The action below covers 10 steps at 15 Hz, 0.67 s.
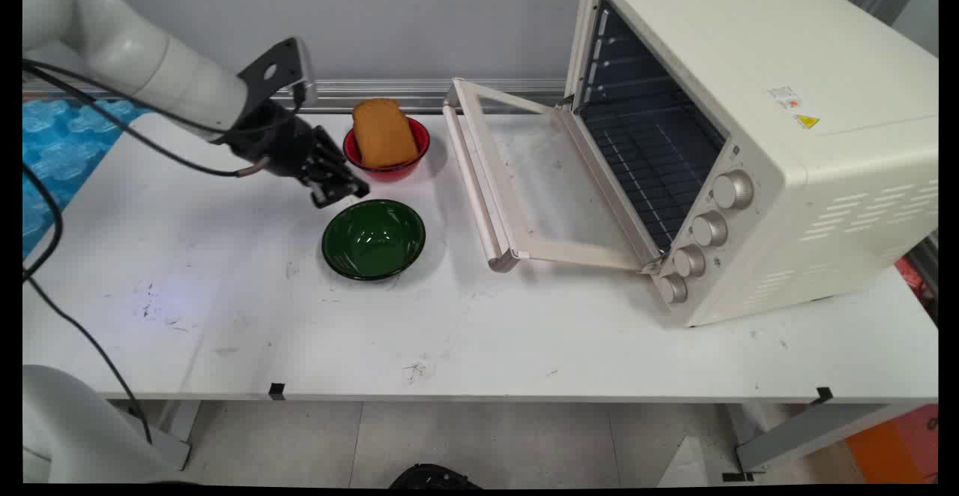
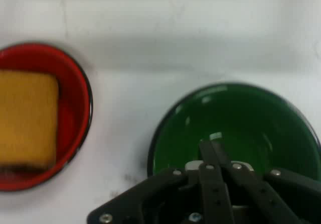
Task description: Close the oven
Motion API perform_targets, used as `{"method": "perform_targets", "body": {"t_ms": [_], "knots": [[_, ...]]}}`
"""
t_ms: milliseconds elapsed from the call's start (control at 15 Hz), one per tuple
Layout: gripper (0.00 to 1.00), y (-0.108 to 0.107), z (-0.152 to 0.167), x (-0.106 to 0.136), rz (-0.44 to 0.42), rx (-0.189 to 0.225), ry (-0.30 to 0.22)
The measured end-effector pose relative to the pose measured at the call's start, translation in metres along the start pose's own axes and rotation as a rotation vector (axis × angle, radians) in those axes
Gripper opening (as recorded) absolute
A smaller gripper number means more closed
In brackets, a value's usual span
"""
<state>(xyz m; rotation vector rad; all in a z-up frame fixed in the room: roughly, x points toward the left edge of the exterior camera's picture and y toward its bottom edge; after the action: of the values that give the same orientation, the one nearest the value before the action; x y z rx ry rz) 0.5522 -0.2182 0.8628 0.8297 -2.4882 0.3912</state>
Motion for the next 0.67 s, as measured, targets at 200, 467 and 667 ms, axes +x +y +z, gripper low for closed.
{"method": "perform_targets", "body": {"t_ms": [200,467,667], "knots": [[0.00,-0.006,0.019,0.011,-0.005,-0.017,0.043],[0.00,-0.014,0.044,0.017,0.004,-0.035,0.089],[0.00,-0.017,0.056,0.017,0.013,-0.042,0.112]]}}
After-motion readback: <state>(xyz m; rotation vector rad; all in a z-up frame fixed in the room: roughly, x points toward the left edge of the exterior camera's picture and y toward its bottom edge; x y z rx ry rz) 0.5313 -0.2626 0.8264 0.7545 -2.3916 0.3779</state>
